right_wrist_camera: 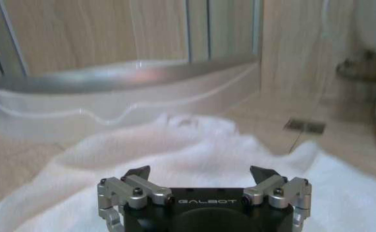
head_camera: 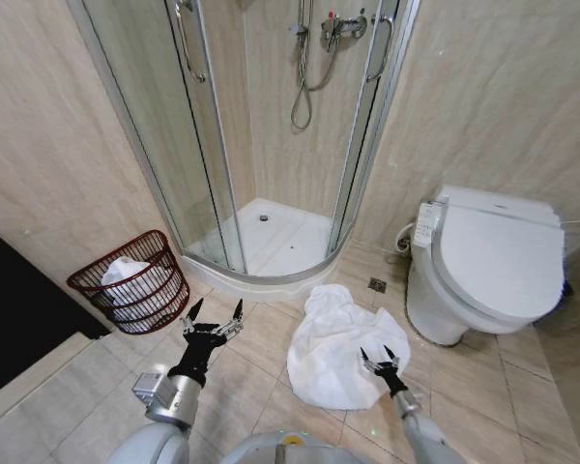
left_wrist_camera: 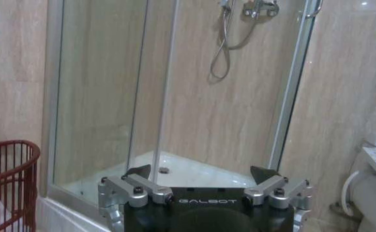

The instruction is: Discard the used towel into the hamper.

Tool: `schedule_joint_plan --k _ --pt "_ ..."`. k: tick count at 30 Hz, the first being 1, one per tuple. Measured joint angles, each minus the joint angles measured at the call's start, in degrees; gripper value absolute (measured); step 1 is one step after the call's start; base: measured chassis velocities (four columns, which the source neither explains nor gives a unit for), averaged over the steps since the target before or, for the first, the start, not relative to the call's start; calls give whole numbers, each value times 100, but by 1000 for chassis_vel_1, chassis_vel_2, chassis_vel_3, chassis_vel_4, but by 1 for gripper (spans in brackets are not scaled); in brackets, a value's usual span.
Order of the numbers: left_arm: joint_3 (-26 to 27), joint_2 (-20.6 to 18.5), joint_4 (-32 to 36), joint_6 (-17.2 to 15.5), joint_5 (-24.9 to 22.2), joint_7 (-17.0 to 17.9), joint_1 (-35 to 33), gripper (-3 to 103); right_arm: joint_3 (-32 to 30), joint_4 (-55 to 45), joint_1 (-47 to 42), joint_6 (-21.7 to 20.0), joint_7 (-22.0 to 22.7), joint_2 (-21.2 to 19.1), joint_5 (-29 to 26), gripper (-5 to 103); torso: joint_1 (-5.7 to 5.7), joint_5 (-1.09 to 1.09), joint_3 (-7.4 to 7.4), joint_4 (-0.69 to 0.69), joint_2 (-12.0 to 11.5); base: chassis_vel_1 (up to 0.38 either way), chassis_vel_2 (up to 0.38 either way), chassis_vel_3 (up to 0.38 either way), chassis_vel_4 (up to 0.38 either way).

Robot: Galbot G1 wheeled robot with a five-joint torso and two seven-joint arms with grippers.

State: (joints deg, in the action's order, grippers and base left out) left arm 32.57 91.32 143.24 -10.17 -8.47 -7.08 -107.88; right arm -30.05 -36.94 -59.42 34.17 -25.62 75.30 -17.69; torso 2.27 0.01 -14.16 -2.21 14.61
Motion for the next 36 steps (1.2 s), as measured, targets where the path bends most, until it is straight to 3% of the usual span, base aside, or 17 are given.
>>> schedule_joint_plan --k 9,12,14,21,24,26,27,29,33,36 --pt "0 0 0 0 0 0 0 100 367 501 659 -518 345 112 285 100 -70 -3 143 0 -210 0 0 0 0" --pt "0 0 0 0 0 0 0 100 501 763 921 -546 574 118 493 100 -84 0 187 0 -270 0 0 0 0" --pt "0 0 0 0 0 0 0 100 488 1046 1233 -515 1010 176 1179 100 -98 -2 202 -1 -298 0 0 0 0" --pt "0 0 0 0 0 0 0 100 668 1101 1333 -635 1148 176 1368 100 -104 0 203 -1 -305 0 0 0 0" --pt "0 0 0 0 0 0 0 100 693 1100 1311 -871 926 149 1121 100 -104 -1 198 0 -300 0 0 0 0" --pt "0 0 0 0 0 0 0 100 767 1025 1257 -1387 380 94 308 100 -103 -1 194 0 -292 0 0 0 0" --pt "0 0 0 0 0 0 0 100 767 1025 1257 -1387 380 94 308 100 -103 -1 194 0 -292 0 0 0 0" --pt "0 0 0 0 0 0 0 100 797 941 1228 -2175 122 37 -313 100 -100 0 189 1 -285 0 0 0 0" --pt "0 0 0 0 0 0 0 100 647 1124 1356 -2588 70 23 -390 100 -97 -1 183 0 -275 0 0 0 0" --pt "0 0 0 0 0 0 0 100 647 1129 1368 -2556 99 20 -216 100 -94 0 179 -1 -270 0 0 0 0"
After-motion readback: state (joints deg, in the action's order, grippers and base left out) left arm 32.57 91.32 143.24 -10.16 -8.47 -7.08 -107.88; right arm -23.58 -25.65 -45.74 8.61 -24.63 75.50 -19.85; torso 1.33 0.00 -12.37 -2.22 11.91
